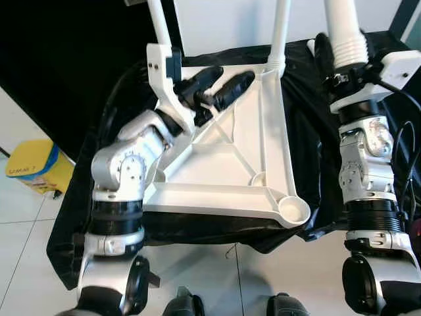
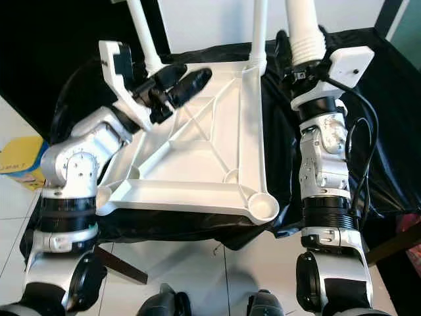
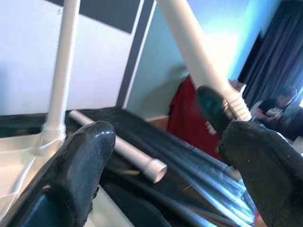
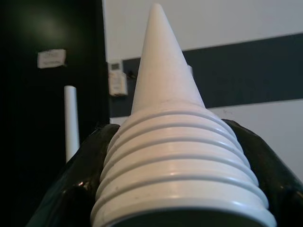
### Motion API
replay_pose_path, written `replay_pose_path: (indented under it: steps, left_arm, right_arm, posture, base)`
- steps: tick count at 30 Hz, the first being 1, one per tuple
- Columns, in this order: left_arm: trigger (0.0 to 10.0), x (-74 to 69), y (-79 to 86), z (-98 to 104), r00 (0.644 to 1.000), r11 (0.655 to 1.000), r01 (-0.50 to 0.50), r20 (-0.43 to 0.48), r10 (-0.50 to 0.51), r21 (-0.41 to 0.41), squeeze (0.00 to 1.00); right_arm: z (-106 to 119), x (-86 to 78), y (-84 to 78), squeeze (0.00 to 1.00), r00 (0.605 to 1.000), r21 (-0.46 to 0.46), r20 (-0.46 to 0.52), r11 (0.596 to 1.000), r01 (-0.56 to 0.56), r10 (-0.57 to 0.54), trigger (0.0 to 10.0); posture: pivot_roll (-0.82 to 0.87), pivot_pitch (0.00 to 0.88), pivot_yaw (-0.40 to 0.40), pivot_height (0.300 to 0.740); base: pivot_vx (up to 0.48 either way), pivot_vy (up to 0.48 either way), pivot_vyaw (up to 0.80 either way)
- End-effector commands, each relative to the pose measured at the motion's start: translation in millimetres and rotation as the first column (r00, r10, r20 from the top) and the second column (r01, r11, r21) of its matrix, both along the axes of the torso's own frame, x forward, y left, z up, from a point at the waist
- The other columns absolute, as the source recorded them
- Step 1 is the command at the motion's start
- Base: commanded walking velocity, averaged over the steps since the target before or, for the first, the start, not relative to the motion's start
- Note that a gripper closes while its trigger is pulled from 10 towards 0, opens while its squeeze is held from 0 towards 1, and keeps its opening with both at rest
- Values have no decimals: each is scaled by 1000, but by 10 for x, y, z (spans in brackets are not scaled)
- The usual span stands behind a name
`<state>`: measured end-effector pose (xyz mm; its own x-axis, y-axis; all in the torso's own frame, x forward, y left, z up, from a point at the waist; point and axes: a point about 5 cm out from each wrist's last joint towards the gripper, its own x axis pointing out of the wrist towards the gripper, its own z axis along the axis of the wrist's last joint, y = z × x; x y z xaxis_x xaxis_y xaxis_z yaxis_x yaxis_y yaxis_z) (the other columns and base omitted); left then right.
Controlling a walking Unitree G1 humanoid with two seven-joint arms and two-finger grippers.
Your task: Building children table
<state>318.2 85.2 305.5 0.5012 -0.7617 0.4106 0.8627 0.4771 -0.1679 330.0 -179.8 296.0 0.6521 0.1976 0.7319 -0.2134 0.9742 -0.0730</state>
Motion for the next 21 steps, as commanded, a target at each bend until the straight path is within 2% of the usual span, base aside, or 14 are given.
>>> replay_pose_path:
  steps: [1, 7, 9, 10, 11, 12, 14, 15, 17, 18, 21]
  left_arm:
    - [10000, -25, -21, 34, 994, 993, 110, 8, -109, -37, 0]
    - [10000, -5, -54, 93, 981, 976, 194, 8, -194, -101, 0]
    - [10000, -5, -54, 93, 981, 976, 194, 8, -194, -101, 0]
    - [10000, 11, -79, 118, 972, 963, 234, -2, -237, -136, 906]
    - [10000, 11, -79, 118, 972, 963, 234, -2, -237, -136, 906]
    - [10000, 34, -105, 135, 958, 945, 278, -17, -285, -172, 1000]
    - [10000, 69, -143, 126, 954, 942, 289, -34, -299, -170, 1000]
    - [10000, 126, -192, 85, 954, 948, 280, -68, -292, -151, 259]
    - [10000, 126, -192, 85, 954, 948, 280, -68, -292, -151, 259]
    - [10000, 176, -234, 43, 955, 955, 265, -98, -279, -137, 0]
    - [10000, 212, -269, -1, 953, 957, 261, -127, -276, -124, 0]
  right_arm:
    - [-2, -56, 68, 0, 999, -24, 9, 999, -38, 39, 10000]
    - [-81, -123, 180, 0, 995, -76, -22, 993, -95, 93, 10000]
    - [-81, -123, 180, 0, 995, -76, -22, 993, -95, 93, 10000]
    - [-123, -150, 230, 0, 993, -92, -37, 989, -119, 116, 10000]
    - [-123, -150, 230, 0, 993, -92, -37, 989, -119, 116, 10000]
    - [-168, -169, 281, 0, 989, -107, -54, 984, -142, 137, 10000]
    - [-212, -191, 331, 0, 985, -121, -68, 979, -164, 156, 10000]
    - [-259, -220, 388, 0, 980, -131, -83, 973, -191, 181, 10000]
    - [-259, -220, 388, 0, 980, -131, -83, 973, -191, 181, 10000]
    - [-308, -253, 440, 0, 974, -142, -99, 966, -216, 203, 10000]
    - [-354, -281, 487, 0, 968, -153, -114, 959, -238, 222, 10000]
  posture:
    - [-115, 60, 89, 740]
    - [-128, 64, 86, 740]
    - [-128, 64, 86, 740]
    - [-139, 66, 87, 740]
    - [-139, 66, 87, 740]
    - [-146, 66, 86, 740]
    - [-150, 68, 88, 740]
    - [-153, 68, 93, 740]
    - [-153, 68, 93, 740]
    - [-156, 66, 96, 740]
    - [-160, 64, 102, 740]
  base:
    - [0, 0, 0]
    - [0, 0, 0]
    - [0, 0, 0]
    - [0, 0, 0]
    - [0, 0, 0]
    - [0, 0, 0]
    - [0, 0, 0]
    - [0, 0, 0]
    - [0, 0, 0]
    - [0, 0, 0]
    - [0, 0, 0]
